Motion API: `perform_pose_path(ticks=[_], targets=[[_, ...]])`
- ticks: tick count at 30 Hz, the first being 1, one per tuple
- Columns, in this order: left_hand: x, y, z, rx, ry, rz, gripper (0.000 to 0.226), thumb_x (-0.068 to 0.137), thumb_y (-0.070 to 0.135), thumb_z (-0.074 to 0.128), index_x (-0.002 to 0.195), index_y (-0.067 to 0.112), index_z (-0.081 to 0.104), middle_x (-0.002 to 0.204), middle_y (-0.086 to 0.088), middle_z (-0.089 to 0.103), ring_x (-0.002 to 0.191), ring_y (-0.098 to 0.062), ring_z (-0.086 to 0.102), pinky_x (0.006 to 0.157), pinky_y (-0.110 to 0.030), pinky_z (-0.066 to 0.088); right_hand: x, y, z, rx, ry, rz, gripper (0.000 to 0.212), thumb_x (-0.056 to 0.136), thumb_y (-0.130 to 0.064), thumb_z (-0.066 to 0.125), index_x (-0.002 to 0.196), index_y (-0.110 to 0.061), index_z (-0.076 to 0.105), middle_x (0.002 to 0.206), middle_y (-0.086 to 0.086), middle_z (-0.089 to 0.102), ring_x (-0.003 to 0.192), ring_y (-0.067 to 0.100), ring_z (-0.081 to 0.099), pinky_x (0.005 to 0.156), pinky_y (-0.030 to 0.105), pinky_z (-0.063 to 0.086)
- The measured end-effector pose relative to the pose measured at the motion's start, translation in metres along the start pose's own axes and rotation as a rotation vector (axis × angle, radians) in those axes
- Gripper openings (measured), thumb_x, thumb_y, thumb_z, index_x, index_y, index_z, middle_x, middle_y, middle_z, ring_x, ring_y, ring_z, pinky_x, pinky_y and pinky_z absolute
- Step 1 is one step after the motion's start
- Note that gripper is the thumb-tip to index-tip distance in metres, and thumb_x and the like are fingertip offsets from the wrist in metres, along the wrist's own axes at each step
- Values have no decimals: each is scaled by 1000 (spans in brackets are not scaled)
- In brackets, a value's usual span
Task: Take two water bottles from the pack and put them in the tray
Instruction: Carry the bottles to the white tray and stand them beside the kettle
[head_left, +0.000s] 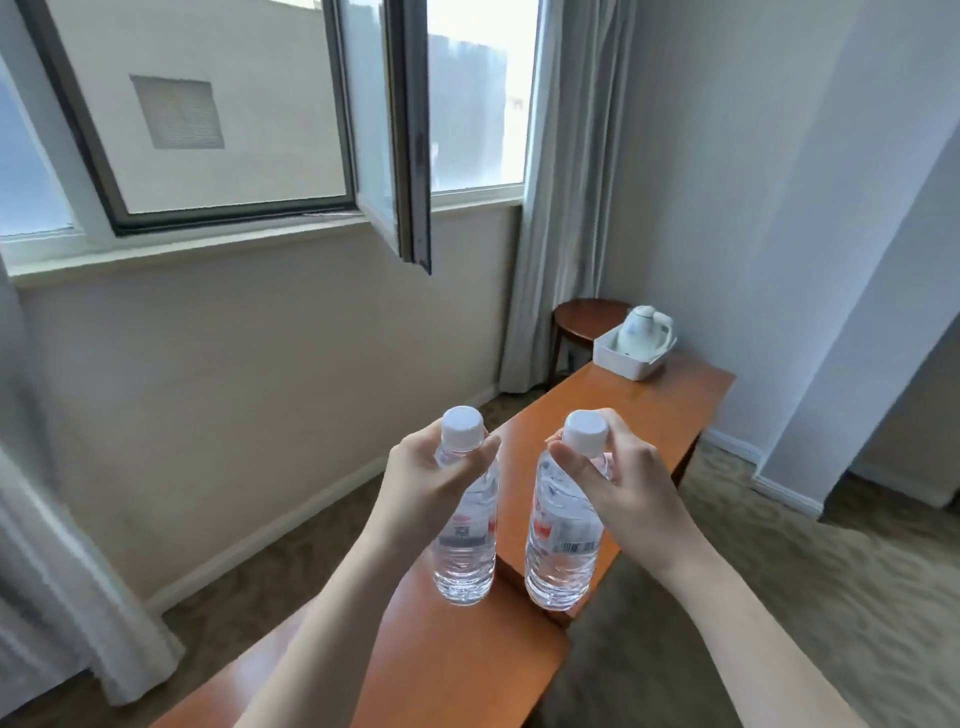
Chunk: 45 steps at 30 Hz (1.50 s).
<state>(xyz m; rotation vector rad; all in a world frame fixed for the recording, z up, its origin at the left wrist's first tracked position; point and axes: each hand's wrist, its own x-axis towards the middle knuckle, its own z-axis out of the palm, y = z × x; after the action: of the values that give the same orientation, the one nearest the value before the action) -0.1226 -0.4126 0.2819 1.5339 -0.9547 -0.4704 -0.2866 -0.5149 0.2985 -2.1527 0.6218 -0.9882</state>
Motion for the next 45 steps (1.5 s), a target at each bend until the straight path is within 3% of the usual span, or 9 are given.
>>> perform_pose_path(ticks=[7, 13, 18, 24, 30, 34, 39, 43, 45], targets=[[58, 52, 170, 23, -148, 100, 29, 82, 36, 68, 86, 7, 68, 84, -11, 74, 72, -15, 69, 75, -42, 57, 14, 68, -161, -114, 122, 33, 46, 77, -53, 51, 105, -17, 51, 92, -6, 64, 84, -4, 59, 64, -2, 42], [93, 87, 295, 19, -314, 191, 35, 85, 36, 65, 89, 2, 68, 86, -12, 74, 81, -25, 70, 77, -45, 57, 14, 120, -262, -158, 281, 102, 42, 75, -55, 51, 99, -21, 52, 85, -14, 61, 75, -8, 56, 61, -1, 41], [125, 100, 388, -2, -469, 255, 31, 85, 38, 63, 91, 8, 70, 82, 3, 73, 73, -2, 69, 65, -20, 54, 15, 167, -324, -194, 405, 171, 38, 76, -55, 53, 93, -21, 52, 77, -15, 60, 63, -6, 57, 57, 5, 42], [193, 105, 493, -48, -611, 319, 38, 83, 44, 61, 86, 7, 68, 86, -11, 74, 85, -27, 70, 81, -48, 56, 45, 232, -397, -319, 486, 232, 27, 77, -56, 53, 81, -29, 50, 66, -12, 57, 55, -6, 53, 51, 4, 39], [273, 121, 576, -75, -675, 386, 33, 87, 37, 62, 88, 6, 70, 89, -11, 75, 85, -25, 70, 80, -43, 56, 101, 290, -462, -447, 592, 276, 36, 82, -51, 56, 89, -15, 53, 66, -11, 56, 56, -6, 51, 53, 6, 39], [317, 120, 623, -75, -716, 368, 34, 87, 37, 60, 91, 5, 70, 91, -10, 75, 85, -23, 70, 74, -36, 56, 134, 334, -499, -461, 596, 305, 30, 85, -45, 58, 89, -17, 52, 69, -11, 57, 58, -6, 51, 55, 4, 40], [376, 104, 685, -57, -740, 354, 34, 87, 38, 60, 92, 6, 69, 92, -8, 75, 84, -20, 71, 73, -32, 56, 180, 405, -536, -423, 566, 318, 46, 77, -58, 53, 90, -14, 54, 75, 0, 63, 62, 5, 53, 56, 14, 40], [427, 79, 738, -22, -692, 318, 30, 88, 35, 62, 88, 6, 67, 88, -12, 74, 84, -25, 70, 76, -40, 57, 228, 475, -563, -358, 455, 304, 32, 76, -59, 52, 83, -28, 52, 70, -11, 60, 59, -4, 53, 55, 6, 40], [453, 67, 764, -9, -642, 303, 25, 87, 33, 64, 83, 8, 66, 80, -8, 72, 74, -19, 67, 70, -35, 54, 258, 511, -577, -327, 399, 281, 32, 76, -58, 53, 82, -27, 51, 62, -17, 58, 55, -7, 51, 54, 4, 39]])
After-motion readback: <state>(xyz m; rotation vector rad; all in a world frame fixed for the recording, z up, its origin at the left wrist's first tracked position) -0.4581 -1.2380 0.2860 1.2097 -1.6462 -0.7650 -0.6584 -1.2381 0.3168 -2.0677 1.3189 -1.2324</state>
